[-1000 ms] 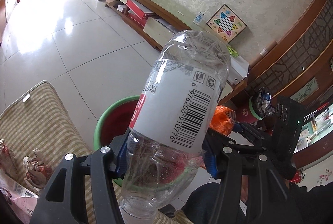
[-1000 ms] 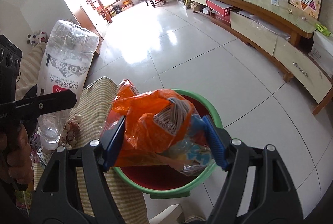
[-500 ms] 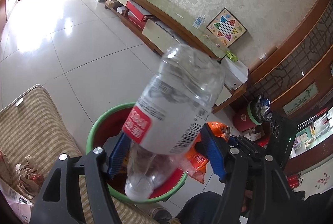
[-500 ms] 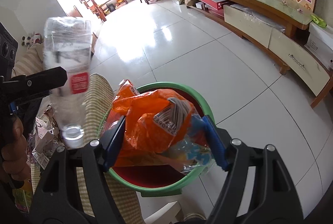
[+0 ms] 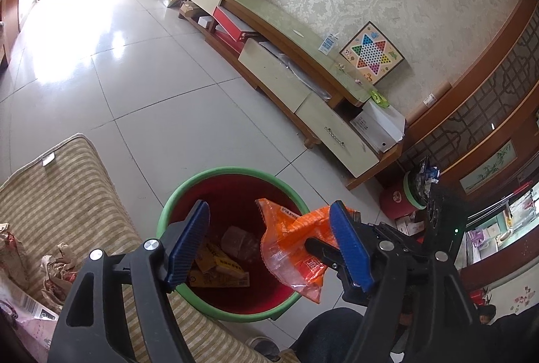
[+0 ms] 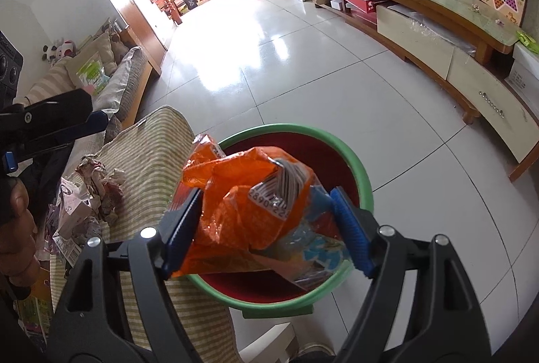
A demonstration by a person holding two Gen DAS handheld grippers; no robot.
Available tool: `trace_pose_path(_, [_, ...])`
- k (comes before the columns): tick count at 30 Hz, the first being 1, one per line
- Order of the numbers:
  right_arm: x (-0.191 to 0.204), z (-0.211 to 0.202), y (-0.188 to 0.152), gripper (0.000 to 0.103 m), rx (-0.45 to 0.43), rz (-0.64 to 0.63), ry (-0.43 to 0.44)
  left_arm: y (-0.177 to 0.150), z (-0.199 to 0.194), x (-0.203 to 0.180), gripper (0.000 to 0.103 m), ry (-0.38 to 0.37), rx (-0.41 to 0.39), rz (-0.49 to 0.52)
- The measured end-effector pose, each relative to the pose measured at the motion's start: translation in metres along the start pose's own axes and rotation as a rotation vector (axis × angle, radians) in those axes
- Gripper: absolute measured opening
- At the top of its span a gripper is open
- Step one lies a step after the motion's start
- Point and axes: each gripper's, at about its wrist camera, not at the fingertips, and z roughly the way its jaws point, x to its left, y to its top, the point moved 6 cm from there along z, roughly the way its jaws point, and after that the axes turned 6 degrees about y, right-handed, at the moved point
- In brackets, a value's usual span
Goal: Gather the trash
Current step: 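Carry both items over the red bucket and release them, then move both open tools back over the remaining trash on the table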
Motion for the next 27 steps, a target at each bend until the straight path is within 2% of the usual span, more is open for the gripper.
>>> trace_pose_path(1, [0.001,0.001,0.0,0.086,0.001,-0.001,0.006,0.0,-0.002,0.002,0.071,0.002,-0.002,0.0])
trace_pose_path(3, [0.007,0.001,-0.001,0.091,-0.002,-0.008,0.008,-0.002,-0.006,0.005,0.071,0.007,-0.006,-0.005])
trace_pose_path(7, [0.011,0.001,0.0,0.097,-0.004,-0.012,0.007,-0.007,-0.014,0.012,0.072,0.01,-0.015,-0.024])
trace_pose_path(10, [0.014,-0.001,0.001,0.098,-0.007,-0.012,0.0,-0.012,-0.022,0.019,0.073,0.017,-0.024,-0.04])
trace_pose_path(11, [0.014,-0.002,0.001,0.098,-0.006,-0.011,-0.005,-0.012,-0.025,0.021,0.077,0.023,-0.026,-0.042])
trace_pose_path(12, [0.014,-0.002,0.001,0.098,-0.003,-0.01,-0.014,-0.014,-0.028,0.023,0.088,0.033,-0.032,-0.042])
trace_pose_path(13, [0.015,-0.003,0.0,0.098,-0.001,-0.009,-0.023,-0.014,-0.032,0.027,0.094,0.058,-0.042,-0.04])
trace_pose_path(16, [0.017,-0.007,-0.002,0.098,-0.001,-0.001,-0.029,-0.013,-0.042,0.042,0.095,0.139,-0.06,-0.049])
trace_pose_path(20, [0.024,-0.018,-0.008,0.098,-0.013,0.012,-0.032,-0.018,-0.063,0.06,0.095,0.153,-0.09,-0.095])
trace_pose_path(27, [0.06,-0.038,-0.015,0.098,-0.042,-0.004,-0.011,-0.047,-0.11,0.079,0.095,0.204,-0.123,-0.099])
